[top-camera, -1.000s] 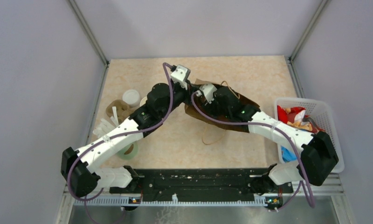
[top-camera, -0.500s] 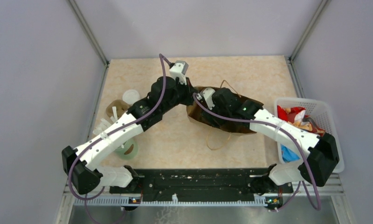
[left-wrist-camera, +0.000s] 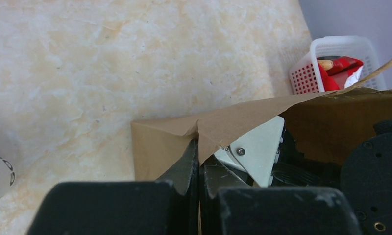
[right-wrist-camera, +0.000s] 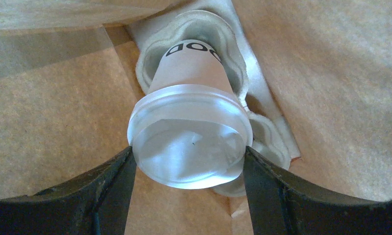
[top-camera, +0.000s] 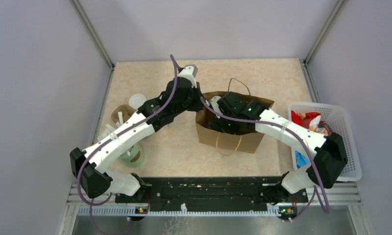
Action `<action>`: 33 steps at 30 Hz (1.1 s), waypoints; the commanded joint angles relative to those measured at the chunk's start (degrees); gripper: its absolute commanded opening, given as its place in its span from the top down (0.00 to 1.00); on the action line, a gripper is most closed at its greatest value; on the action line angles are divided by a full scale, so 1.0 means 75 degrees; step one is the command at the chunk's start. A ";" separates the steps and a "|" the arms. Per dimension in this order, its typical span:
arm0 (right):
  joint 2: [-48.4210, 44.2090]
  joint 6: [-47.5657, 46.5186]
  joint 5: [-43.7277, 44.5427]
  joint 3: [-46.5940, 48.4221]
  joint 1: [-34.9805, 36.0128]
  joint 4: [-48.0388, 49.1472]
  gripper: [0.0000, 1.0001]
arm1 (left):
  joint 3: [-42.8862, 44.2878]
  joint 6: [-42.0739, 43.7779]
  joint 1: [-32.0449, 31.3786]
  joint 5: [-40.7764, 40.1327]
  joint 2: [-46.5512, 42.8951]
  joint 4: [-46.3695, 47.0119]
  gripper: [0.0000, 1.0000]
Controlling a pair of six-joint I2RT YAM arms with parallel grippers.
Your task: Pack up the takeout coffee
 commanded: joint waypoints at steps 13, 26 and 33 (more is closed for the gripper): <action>0.1306 0.0135 -0.0758 0.0719 0.0111 -0.0743 0.55 | -0.0386 0.0723 -0.0132 -0.0995 -0.1249 0.0408 0.36; 0.2107 0.0164 -0.0424 0.1259 0.0233 -0.1257 0.55 | -0.0765 0.1291 -0.0126 -0.2003 -0.3185 -0.0104 0.20; 0.2720 0.0624 -0.0130 0.1408 0.0476 -0.0989 0.55 | -0.0646 0.1242 -0.0131 -0.2299 -0.3387 -0.0415 0.19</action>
